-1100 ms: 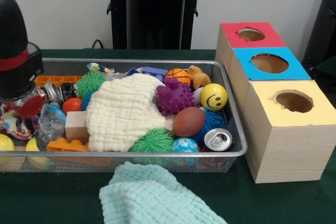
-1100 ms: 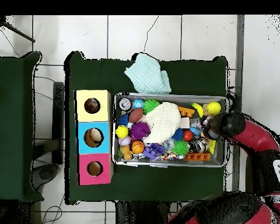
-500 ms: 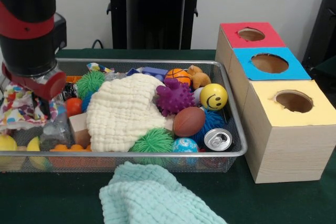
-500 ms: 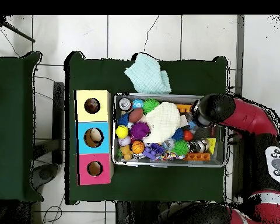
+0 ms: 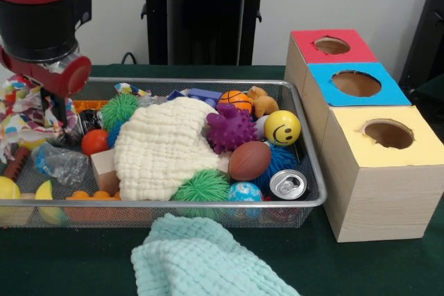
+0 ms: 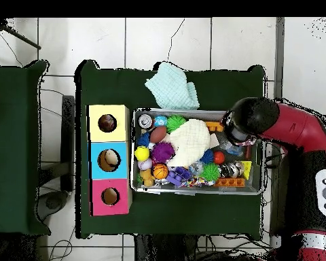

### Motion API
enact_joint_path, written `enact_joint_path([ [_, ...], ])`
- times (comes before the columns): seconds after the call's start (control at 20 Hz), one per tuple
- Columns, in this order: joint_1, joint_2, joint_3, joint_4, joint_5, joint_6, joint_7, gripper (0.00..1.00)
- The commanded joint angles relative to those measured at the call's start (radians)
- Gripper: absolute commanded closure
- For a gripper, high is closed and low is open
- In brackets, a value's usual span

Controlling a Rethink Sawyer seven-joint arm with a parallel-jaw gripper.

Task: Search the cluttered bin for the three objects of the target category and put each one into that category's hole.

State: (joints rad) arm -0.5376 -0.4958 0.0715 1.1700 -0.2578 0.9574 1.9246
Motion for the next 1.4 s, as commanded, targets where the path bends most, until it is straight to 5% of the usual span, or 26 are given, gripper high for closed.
enact_joint_path([
  [0.05,0.005,-0.062,-0.002,0.108,0.006,0.060,0.017,1.00],
  [0.35,0.078,-0.140,-0.062,0.213,0.018,0.051,0.138,1.00],
  [0.85,0.136,-0.288,-0.133,0.394,0.072,0.014,0.168,1.00],
  [1.4,0.234,-0.331,-0.222,0.453,0.129,0.057,0.263,1.00],
])
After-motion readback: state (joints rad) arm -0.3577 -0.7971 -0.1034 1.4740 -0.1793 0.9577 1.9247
